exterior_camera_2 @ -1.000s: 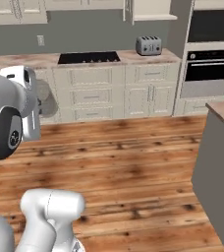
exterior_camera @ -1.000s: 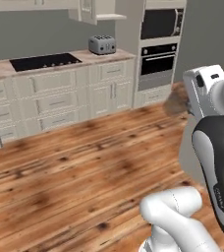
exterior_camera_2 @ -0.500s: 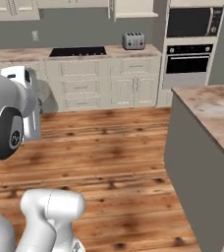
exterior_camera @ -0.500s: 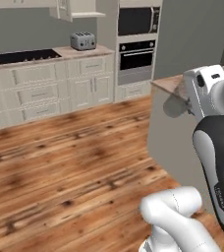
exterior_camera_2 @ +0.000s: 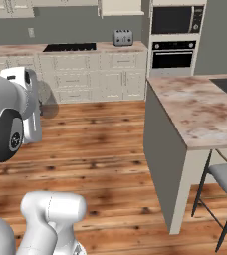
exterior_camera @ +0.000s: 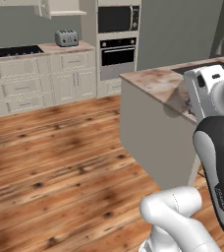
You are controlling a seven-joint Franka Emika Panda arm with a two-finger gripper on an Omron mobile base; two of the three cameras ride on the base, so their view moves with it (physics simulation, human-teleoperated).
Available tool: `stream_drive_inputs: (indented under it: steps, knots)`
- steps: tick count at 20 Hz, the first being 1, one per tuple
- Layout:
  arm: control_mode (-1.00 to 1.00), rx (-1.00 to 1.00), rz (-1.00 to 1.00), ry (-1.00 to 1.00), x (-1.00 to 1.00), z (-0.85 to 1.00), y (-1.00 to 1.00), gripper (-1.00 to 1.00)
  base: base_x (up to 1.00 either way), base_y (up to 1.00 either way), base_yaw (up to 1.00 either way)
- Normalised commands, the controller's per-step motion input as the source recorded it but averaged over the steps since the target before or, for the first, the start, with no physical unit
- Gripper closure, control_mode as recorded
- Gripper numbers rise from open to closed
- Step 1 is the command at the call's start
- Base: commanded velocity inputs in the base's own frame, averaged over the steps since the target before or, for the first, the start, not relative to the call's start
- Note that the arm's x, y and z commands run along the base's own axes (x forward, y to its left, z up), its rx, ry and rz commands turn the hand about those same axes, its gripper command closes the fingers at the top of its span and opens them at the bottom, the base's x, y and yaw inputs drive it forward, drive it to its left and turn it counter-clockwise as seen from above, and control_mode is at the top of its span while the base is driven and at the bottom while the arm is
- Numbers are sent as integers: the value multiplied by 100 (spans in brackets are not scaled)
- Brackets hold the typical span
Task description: There is a bowl on the dining counter. Grab a lemon wedge from the fridge and place it in the bowl. Then get the liquor bottle and glass cup from the cabinet and place them next to the bowl.
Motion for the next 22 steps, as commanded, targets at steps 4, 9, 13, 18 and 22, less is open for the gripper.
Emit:
stream_drive_inputs:
  steps: [4,9,13,18,22]
  knots:
    - [100,0,0,0,0,0,0,100,-37,-100,8]
    - [100,0,0,0,0,0,0,100,-16,-100,11]
    - [100,0,0,0,0,0,0,100,0,-100,15]
    - [100,0,0,0,0,0,0,100,0,-100,17]
    - [100,0,0,0,0,0,0,100,0,-100,12]
